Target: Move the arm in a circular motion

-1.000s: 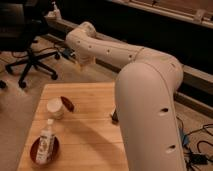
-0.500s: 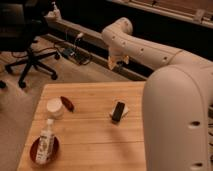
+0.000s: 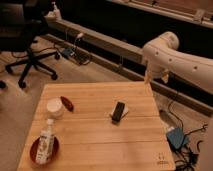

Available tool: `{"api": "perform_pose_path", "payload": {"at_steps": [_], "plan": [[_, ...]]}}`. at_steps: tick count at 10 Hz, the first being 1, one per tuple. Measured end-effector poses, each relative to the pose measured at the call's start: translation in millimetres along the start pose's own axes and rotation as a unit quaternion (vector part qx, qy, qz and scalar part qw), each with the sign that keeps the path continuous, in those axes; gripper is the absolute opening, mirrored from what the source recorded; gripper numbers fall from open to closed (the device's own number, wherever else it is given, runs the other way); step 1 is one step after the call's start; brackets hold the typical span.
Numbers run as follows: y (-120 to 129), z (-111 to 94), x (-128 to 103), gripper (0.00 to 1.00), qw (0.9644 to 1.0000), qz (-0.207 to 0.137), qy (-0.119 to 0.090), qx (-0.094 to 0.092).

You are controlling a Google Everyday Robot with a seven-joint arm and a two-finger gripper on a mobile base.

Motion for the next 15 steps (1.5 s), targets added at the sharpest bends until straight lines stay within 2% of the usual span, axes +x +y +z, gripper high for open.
{"api": "perform_pose_path", "payload": {"at_steps": [1,2,4,5,7,8,10,11,12,13,14,15], "plan": [[-12,-4,26,0.65,0.9999,0.015,0.001,0.006],[-12,-12,60,0.65,0.9997,0.025,-0.003,0.007],[8,-27,100,0.65,0.9995,0.027,-0.018,-0.003],[33,-40,129,0.65,0.9992,0.022,-0.029,-0.015],[65,-54,165,0.65,0.9989,0.009,-0.036,-0.027],[90,-64,187,0.65,0.9986,-0.009,-0.039,-0.034],[142,-78,210,0.65,0.9963,-0.054,-0.044,-0.051],[181,-86,217,0.65,0.9923,-0.091,-0.050,-0.068],[222,-92,219,0.65,0.9860,-0.130,-0.054,-0.089],[263,-95,218,0.65,0.9776,-0.169,-0.059,-0.111],[299,-95,214,0.65,0.9678,-0.206,-0.063,-0.131],[354,-92,207,0.65,0.9481,-0.264,-0.067,-0.163]]}}
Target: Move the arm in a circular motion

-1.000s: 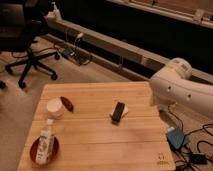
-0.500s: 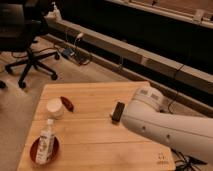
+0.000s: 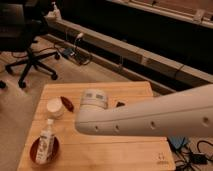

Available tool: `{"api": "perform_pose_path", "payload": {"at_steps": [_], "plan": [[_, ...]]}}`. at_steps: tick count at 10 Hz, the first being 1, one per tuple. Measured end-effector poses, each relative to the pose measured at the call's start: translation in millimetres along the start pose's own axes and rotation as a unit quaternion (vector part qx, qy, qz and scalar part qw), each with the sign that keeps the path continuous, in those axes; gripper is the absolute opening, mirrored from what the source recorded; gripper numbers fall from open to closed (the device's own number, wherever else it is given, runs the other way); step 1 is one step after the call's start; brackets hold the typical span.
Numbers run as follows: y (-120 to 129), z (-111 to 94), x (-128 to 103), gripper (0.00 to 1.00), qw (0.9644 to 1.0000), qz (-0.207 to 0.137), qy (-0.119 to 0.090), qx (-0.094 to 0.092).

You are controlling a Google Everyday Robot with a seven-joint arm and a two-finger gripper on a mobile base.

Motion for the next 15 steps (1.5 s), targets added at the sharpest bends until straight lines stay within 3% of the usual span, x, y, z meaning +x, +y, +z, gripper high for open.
{"api": "perform_pose_path", "payload": {"at_steps": [2,3,4,6,7,8,10,12,14,15], "plan": [[38,28,-35,0.65,0.9969,-0.067,-0.006,-0.040],[59,44,-61,0.65,0.9914,-0.115,-0.010,-0.061],[70,55,-83,0.65,0.9863,-0.149,-0.013,-0.068],[73,65,-129,0.65,0.9782,-0.195,-0.021,-0.069],[68,66,-163,0.65,0.9746,-0.212,-0.029,-0.065],[59,66,-191,0.65,0.9732,-0.221,-0.031,-0.057],[33,66,-240,0.65,0.9746,-0.219,-0.030,-0.037],[-7,62,-278,0.65,0.9798,-0.198,-0.027,-0.012],[-69,54,-301,0.65,0.9882,-0.151,-0.020,0.016],[-99,51,-302,0.65,0.9917,-0.125,-0.016,0.026]]}}
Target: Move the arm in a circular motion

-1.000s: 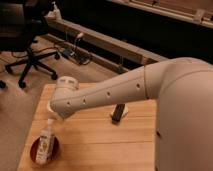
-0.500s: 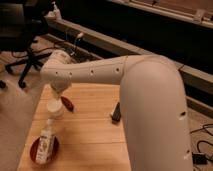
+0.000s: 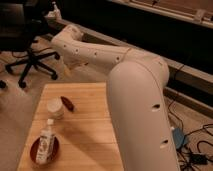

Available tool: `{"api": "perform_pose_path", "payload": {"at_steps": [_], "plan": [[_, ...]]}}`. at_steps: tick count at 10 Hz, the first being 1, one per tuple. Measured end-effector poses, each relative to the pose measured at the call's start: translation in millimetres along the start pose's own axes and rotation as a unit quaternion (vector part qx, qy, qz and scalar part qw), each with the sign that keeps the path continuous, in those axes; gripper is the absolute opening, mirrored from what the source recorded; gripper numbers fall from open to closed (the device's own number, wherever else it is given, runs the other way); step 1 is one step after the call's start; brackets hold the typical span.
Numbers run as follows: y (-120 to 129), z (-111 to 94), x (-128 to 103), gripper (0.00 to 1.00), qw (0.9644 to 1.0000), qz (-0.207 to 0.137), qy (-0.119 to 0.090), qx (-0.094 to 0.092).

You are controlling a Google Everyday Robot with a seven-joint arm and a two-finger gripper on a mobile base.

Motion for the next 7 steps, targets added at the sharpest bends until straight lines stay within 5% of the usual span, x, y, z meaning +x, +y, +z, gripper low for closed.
{"api": "perform_pose_path", "payload": {"at_steps": [3,7], "plan": [[-97,-5,58,0.65,0.9939,0.105,0.022,0.022],[-195,-32,181,0.65,0.9709,0.228,0.045,0.056]]}}
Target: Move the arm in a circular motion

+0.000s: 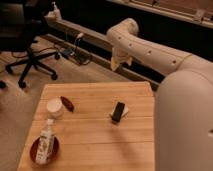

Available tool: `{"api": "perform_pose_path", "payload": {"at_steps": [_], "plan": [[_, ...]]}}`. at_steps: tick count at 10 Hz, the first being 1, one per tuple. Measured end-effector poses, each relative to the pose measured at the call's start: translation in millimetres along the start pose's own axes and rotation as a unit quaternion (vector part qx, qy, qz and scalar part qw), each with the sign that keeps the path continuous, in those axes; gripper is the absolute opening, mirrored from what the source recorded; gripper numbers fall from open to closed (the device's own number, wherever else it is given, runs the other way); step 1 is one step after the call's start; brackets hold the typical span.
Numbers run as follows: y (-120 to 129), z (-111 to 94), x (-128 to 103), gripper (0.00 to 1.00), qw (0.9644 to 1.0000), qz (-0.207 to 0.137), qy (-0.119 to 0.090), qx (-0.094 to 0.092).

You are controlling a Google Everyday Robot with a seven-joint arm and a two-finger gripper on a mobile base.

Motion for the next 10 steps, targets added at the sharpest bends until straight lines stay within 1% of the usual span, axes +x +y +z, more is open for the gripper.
{"api": "perform_pose_path", "payload": {"at_steps": [1,3,4,5,6,8,9,10], "plan": [[-35,-4,31,0.65,0.9994,0.032,0.008,0.009],[-65,-6,70,0.65,0.9976,0.065,0.020,0.015],[-73,-9,93,0.65,0.9963,0.082,0.022,0.012],[-70,-13,113,0.65,0.9956,0.092,0.020,0.003],[-65,-16,122,0.65,0.9954,0.094,0.017,-0.002],[-39,-32,147,0.65,0.9957,0.091,0.006,-0.014],[-31,-37,155,0.65,0.9958,0.090,0.004,-0.013],[-26,-43,167,0.65,0.9956,0.094,0.005,-0.007]]}}
